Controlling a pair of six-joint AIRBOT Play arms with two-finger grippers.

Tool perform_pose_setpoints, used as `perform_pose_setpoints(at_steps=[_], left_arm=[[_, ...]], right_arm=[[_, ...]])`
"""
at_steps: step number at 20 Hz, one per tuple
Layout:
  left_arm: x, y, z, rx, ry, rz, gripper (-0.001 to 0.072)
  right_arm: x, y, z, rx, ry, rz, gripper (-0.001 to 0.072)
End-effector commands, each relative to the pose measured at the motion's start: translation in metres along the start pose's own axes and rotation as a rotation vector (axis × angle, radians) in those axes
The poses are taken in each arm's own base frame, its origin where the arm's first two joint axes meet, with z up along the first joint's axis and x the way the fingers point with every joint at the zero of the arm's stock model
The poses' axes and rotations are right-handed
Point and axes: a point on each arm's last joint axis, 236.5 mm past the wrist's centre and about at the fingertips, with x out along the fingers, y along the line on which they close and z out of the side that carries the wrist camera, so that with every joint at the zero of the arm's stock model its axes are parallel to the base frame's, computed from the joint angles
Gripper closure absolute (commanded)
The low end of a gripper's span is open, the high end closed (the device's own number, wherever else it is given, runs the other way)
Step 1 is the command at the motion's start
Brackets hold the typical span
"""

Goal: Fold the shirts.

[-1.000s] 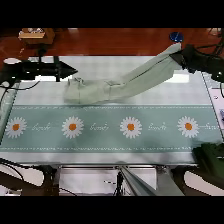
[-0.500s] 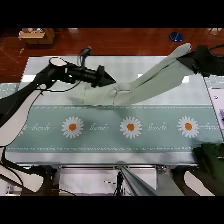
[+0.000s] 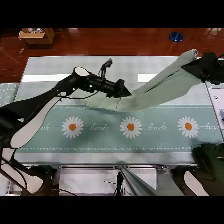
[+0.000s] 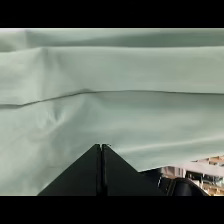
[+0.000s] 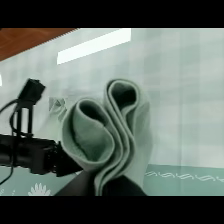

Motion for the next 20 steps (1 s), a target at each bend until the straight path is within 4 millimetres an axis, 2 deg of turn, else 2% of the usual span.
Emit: perform_pose_setpoints(at_steps=[1,3,7,9,10,12,14,15,17,18,20], left_arm=[[0.027,0.010,-0.020,-0.044,0.055,0.014,0.0689],[0.044,0.013,-0.036,-0.059,0.099,0.018,0.0689],[0.087,0.002,-0.070,-0.079,0.144,0.016,0.0689],[0.103,-0.011,-0.072,-0.099,0.119,-0.027,0.0689],[0.103,-0.012,-0.069,-0.086,0.106,-0.029,0.0690],[0.088,-0.006,-0.052,-0.084,0.072,-0.019,0.0692],[0.047,0.008,-0.022,-0.032,0.024,0.033,0.0692],[0.017,0.018,-0.004,0.000,-0.005,0.085,0.0693],[-0.058,0.041,0.027,0.066,-0.076,0.225,0.0693],[-0.102,0.047,0.038,0.102,-0.110,0.289,0.0692],[-0.190,0.055,0.044,0.156,-0.158,0.422,0.0692]], right_arm=[[-0.014,0.010,-0.002,0.000,-0.020,0.004,0.0686],[-0.021,0.016,-0.003,-0.008,-0.037,0.010,0.0686],[-0.028,0.021,-0.003,-0.005,-0.054,0.013,0.0687],[-0.028,0.022,-0.004,-0.005,-0.050,0.016,0.0686],[-0.028,0.020,-0.006,-0.009,-0.042,0.008,0.0687],[-0.028,0.011,-0.010,-0.022,-0.026,-0.031,0.0686],[-0.028,0.006,-0.010,-0.030,-0.023,-0.049,0.0686],[-0.028,0.003,-0.010,-0.041,-0.022,-0.066,0.0687],[-0.022,-0.007,-0.016,-0.085,0.007,-0.122,0.0687],[-0.014,-0.010,-0.020,-0.108,0.032,-0.137,0.0686],[0.009,0.000,-0.023,-0.140,0.055,-0.113,0.0687]])
